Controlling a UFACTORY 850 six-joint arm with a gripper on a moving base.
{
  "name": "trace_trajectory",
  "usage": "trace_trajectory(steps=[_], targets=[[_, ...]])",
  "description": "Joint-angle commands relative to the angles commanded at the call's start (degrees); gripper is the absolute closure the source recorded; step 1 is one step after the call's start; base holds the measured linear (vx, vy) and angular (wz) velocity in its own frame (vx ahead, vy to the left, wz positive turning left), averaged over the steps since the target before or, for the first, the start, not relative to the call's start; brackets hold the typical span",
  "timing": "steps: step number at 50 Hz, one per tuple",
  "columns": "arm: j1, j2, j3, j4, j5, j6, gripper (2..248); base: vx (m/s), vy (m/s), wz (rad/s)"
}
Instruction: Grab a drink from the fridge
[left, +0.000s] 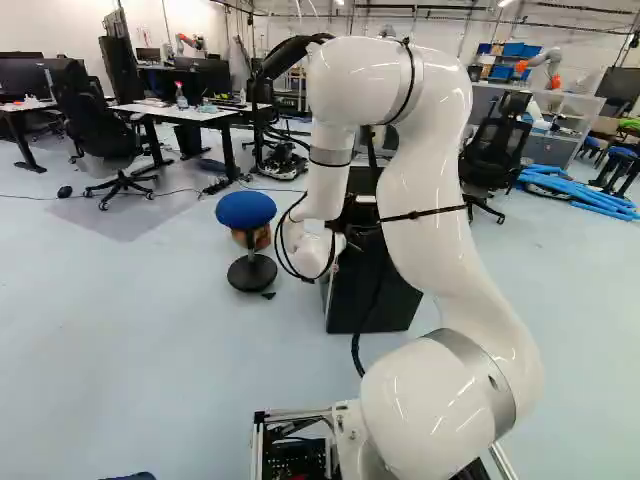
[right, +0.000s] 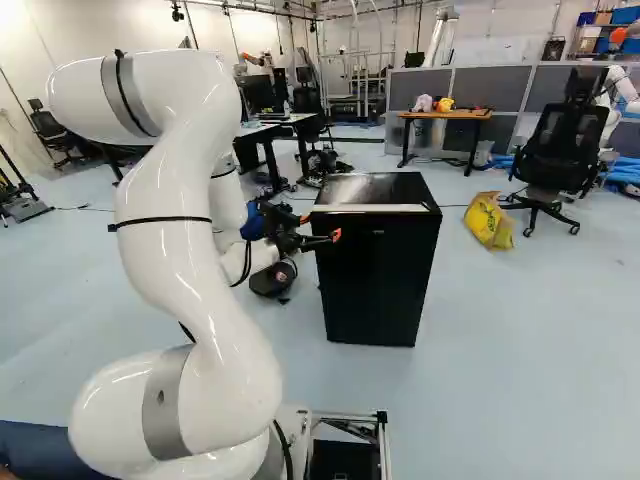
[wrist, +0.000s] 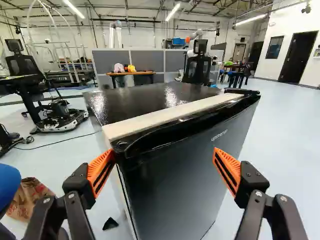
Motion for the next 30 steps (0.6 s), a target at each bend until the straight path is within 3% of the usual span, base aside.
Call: trace_trajectory(steps=[30], targets=[[1.1,0.6,1.0,3.3,0.0,0.0,3,0.000,-0.001,-0.002]])
